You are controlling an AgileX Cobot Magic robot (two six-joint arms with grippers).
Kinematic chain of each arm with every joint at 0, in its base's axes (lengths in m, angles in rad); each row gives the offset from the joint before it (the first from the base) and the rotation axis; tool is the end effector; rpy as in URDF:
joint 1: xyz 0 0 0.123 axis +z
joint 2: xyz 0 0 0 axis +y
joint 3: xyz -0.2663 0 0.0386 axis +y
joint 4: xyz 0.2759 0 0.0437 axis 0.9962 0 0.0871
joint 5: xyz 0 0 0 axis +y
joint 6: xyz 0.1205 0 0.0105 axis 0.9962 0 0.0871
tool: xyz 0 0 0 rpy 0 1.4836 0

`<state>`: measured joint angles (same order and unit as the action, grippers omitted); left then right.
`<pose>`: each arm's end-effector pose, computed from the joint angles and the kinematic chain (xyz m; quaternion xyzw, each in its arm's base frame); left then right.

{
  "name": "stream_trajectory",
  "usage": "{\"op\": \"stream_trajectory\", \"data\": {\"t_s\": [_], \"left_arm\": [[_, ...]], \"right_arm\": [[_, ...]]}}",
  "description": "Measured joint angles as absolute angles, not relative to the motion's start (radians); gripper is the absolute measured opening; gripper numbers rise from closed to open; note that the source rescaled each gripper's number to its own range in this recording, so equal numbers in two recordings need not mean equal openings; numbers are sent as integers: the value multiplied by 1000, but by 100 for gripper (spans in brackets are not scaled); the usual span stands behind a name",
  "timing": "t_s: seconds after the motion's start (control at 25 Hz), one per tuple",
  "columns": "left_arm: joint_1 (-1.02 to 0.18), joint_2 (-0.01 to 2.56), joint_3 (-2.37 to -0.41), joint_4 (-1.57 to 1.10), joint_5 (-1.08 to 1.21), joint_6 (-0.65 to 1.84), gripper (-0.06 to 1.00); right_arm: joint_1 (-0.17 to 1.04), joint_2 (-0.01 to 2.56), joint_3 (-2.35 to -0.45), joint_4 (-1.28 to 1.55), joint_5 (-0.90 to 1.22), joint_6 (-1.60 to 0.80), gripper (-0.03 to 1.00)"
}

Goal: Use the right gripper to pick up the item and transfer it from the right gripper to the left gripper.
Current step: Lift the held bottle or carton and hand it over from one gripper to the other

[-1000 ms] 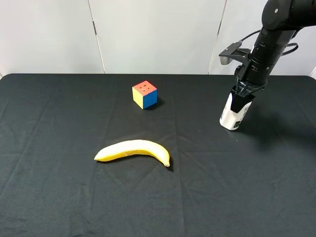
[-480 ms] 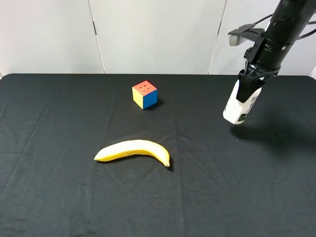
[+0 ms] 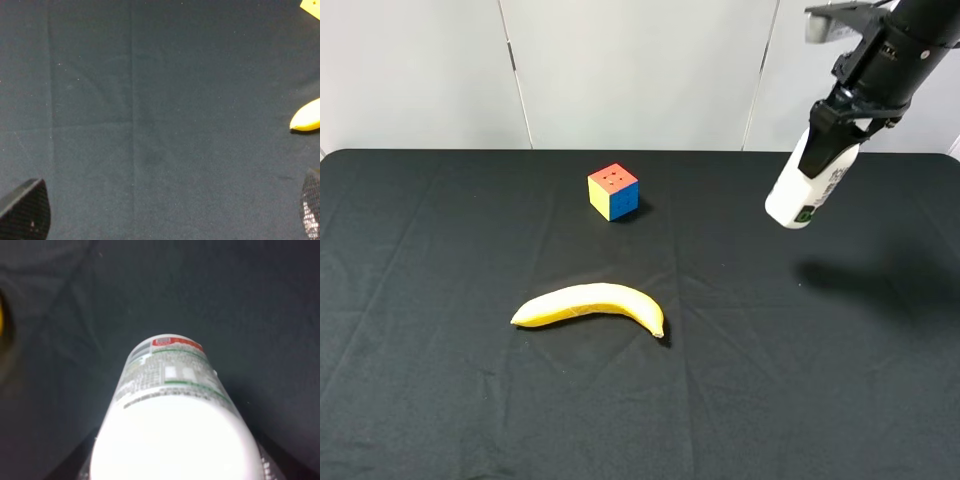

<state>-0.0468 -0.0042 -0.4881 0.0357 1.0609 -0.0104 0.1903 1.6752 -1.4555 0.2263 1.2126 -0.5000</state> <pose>0.0633 0.0008 0.2734 0.0149 0.8550 0.0030 0.5184 0.3608 0.0954 0.2513 -0.3082 0.9383 0.0910 0.1274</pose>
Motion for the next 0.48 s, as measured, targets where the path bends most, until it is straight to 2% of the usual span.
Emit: {"op": "stream_trajectory", "data": {"t_s": [0.28, 0.48], "left_arm": [[-47, -4, -488, 36, 1061, -10, 100], [-47, -4, -488, 36, 1061, -10, 100]], "right_arm": [[217, 1621, -1455, 276, 1214, -433, 3], [316, 1598, -1455, 278, 1216, -409, 3]]}}
